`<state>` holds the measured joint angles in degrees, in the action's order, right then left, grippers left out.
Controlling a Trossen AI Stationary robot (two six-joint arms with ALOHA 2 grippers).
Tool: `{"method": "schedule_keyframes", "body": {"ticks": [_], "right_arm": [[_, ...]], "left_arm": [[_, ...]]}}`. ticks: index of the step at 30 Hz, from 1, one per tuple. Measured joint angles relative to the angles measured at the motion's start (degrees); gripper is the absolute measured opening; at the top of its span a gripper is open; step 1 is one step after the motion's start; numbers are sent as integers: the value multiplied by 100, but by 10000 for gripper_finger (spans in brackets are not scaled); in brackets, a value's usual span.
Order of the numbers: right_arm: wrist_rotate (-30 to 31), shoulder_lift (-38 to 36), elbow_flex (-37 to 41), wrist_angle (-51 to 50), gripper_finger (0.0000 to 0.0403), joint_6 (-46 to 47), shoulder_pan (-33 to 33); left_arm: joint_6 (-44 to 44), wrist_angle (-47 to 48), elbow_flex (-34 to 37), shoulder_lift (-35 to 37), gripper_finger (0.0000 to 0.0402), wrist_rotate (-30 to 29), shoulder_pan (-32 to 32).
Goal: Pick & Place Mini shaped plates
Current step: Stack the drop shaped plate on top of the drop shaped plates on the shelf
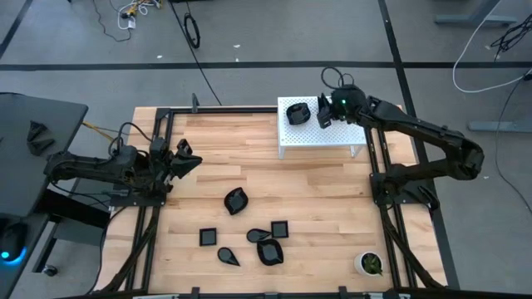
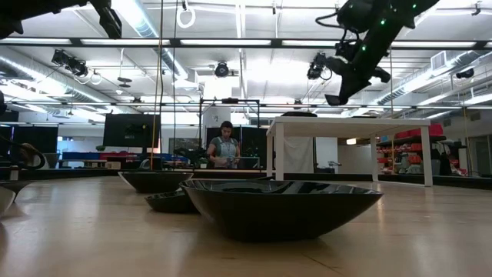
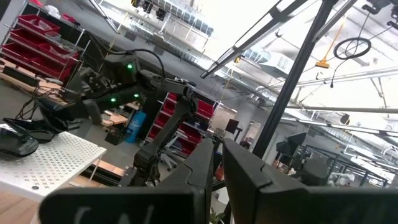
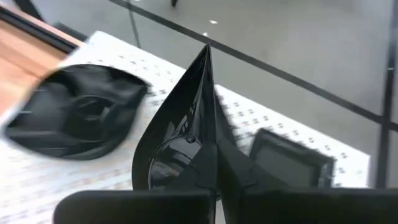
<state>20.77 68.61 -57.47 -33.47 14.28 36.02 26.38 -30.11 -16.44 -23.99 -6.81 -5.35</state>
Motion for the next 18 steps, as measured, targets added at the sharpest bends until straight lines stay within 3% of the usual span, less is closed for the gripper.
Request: {"method": "schedule_keyframes", "body": {"ticks": [11,18], "right_arm": [[-21,277,0,2,7,-642,333],[272,443,0,29,34,-677,333]], "left_arm": [[-1,-2,0,0,42,-1,0],[-1,0,-1,-2,42,0,1]]}}
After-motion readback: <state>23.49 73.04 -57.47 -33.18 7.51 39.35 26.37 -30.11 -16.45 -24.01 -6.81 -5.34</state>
